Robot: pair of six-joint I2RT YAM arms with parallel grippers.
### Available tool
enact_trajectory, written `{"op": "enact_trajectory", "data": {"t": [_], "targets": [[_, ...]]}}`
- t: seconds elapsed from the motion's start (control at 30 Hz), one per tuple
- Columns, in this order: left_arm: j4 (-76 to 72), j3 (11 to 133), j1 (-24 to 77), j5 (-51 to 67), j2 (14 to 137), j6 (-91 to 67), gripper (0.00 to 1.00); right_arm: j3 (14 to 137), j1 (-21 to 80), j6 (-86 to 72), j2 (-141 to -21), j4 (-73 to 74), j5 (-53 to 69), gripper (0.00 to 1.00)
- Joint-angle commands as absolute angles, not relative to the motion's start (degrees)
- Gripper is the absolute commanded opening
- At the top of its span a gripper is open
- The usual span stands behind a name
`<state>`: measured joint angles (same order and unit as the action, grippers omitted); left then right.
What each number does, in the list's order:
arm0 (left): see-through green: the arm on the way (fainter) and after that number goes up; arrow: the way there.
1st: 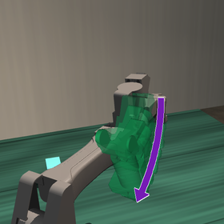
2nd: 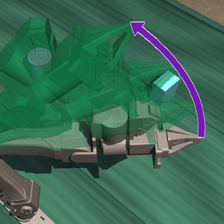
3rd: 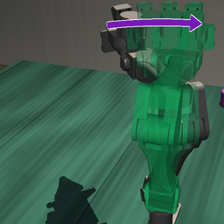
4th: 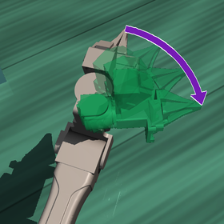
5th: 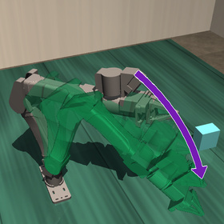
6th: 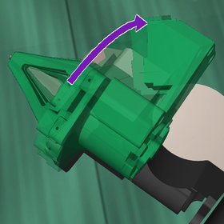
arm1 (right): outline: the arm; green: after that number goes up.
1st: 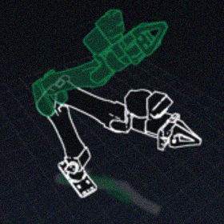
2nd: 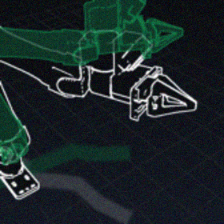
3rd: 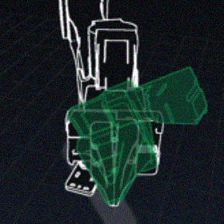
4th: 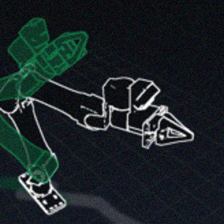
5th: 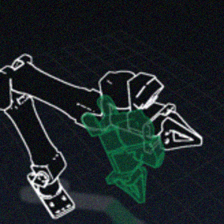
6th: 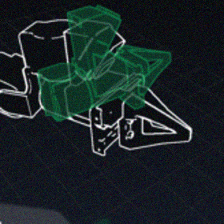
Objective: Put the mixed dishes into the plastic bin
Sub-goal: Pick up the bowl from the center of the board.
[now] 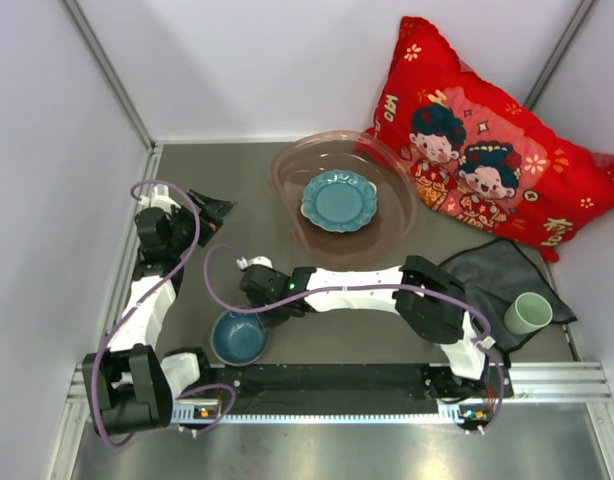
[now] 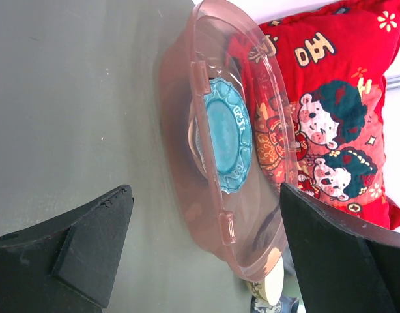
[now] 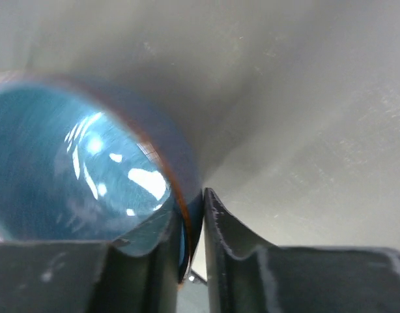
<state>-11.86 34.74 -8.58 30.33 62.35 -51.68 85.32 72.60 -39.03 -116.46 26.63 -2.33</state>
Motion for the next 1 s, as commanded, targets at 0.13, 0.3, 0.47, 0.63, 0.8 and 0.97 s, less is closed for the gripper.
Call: {"op": "enact_trajectory", "data": {"t": [0.13,0.3,0.47,0.63,0.8,0.97], "targets": [[-13.0,36.2,-9.2,30.1,60.4,-51.0,0.98,87.4,72.9,-39.2,-114.4,27.6,-5.9,0.00],[-13.3,36.2,-9.3,30.2,60.8,-51.1,0.98,82.2,72.8,-37.7,-105.9,25.2,-7.7,0.00],[-13.6,36.1,-9.4,30.3,61.3,-51.2,0.98,82.6,71.7,-35.0,-95.4,29.3,-12.9,0.00],[-14.2,36.0,-9.5,30.5,61.3,-51.7,0.98,83.1,64.1,-33.5,-88.1,33.0,-14.1,0.00],[-14.3,35.9,-9.6,30.7,61.5,-51.9,0.98,85.2,54.2,-29.1,-85.1,34.8,-15.8,0.00],[-14.4,35.9,-9.6,31.1,61.7,-52.2,0.98,91.7,42.3,-24.9,-89.0,36.2,-14.9,0.00]]}}
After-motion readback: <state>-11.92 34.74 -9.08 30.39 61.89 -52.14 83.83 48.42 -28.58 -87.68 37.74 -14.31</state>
